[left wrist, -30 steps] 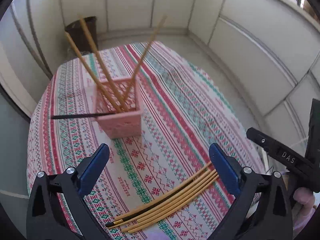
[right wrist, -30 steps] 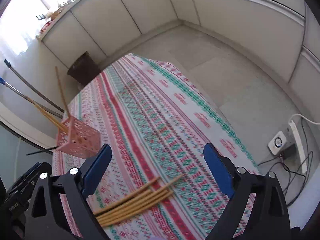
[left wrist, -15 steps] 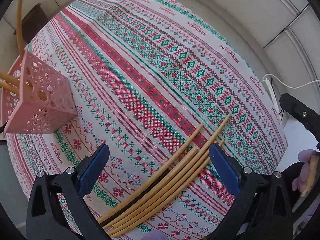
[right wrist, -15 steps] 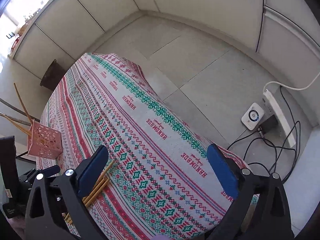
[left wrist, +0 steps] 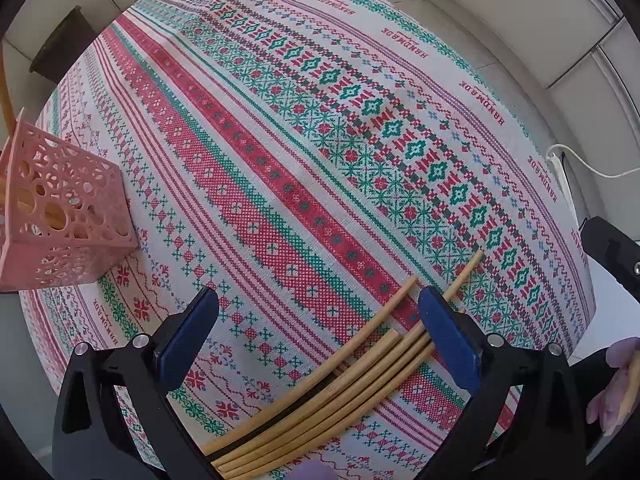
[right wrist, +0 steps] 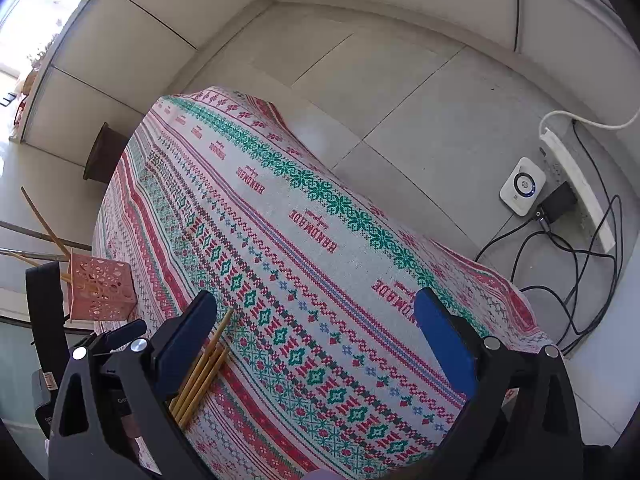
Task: Organize utensils
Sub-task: 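Move the left gripper back to the chopsticks and grasp one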
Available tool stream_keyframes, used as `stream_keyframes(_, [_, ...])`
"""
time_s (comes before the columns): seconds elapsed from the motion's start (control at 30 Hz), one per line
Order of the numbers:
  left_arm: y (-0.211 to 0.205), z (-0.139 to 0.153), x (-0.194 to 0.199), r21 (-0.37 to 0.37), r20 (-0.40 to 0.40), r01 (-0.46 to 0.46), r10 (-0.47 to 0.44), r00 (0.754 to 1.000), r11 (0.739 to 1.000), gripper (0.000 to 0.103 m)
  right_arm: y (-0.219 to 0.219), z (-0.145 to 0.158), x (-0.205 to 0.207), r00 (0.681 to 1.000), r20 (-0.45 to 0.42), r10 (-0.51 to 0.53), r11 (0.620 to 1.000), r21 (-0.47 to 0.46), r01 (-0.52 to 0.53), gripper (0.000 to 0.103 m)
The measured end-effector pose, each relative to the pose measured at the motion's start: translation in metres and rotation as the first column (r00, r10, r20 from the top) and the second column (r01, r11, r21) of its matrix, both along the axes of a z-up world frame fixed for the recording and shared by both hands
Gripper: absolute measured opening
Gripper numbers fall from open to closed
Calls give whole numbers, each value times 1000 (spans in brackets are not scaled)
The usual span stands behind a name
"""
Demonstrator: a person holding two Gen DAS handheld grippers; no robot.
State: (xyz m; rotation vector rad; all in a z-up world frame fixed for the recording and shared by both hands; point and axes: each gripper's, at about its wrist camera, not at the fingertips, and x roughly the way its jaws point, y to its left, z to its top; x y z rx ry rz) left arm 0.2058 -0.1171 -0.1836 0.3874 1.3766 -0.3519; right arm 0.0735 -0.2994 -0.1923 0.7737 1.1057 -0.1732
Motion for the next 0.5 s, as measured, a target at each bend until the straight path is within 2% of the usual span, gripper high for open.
stream_keyframes(0.1, [-11,-9,1,55,31,18,-19,999,998,96,0,-2,1,1000,-8,7,1000,-1,-7,96])
stream_keyframes(0.17, [-4,-10,5,27,12,-2,1,1000,1000,96,-1,-2,1,1000,-8,3,1000,6,-3,96])
stream_keyframes(0.23, [11,-16,12,-22,-21,-47,47,999,999,90,-2,-3,1,1000,-9,-2,1000,12,2,96])
stream_keyframes(0.3, [20,-15,20,-50,-28,-87,86,996,995,76,-2,-5,1,1000,-16,0,1000,21,0,96])
stream_keyframes(0.33, [23,-14,23,-50,-19,-97,96,995,994,71,-1,-6,2,1000,-19,2,1000,26,-1,96])
stream_keyframes(0.4, [27,-11,28,-56,-11,-96,96,995,994,54,-1,-7,2,1000,-23,2,1000,30,-2,96])
stream_keyframes(0.5, [34,-10,31,-63,1,-92,93,996,994,42,0,-8,3,1000,-26,0,1000,31,1,96])
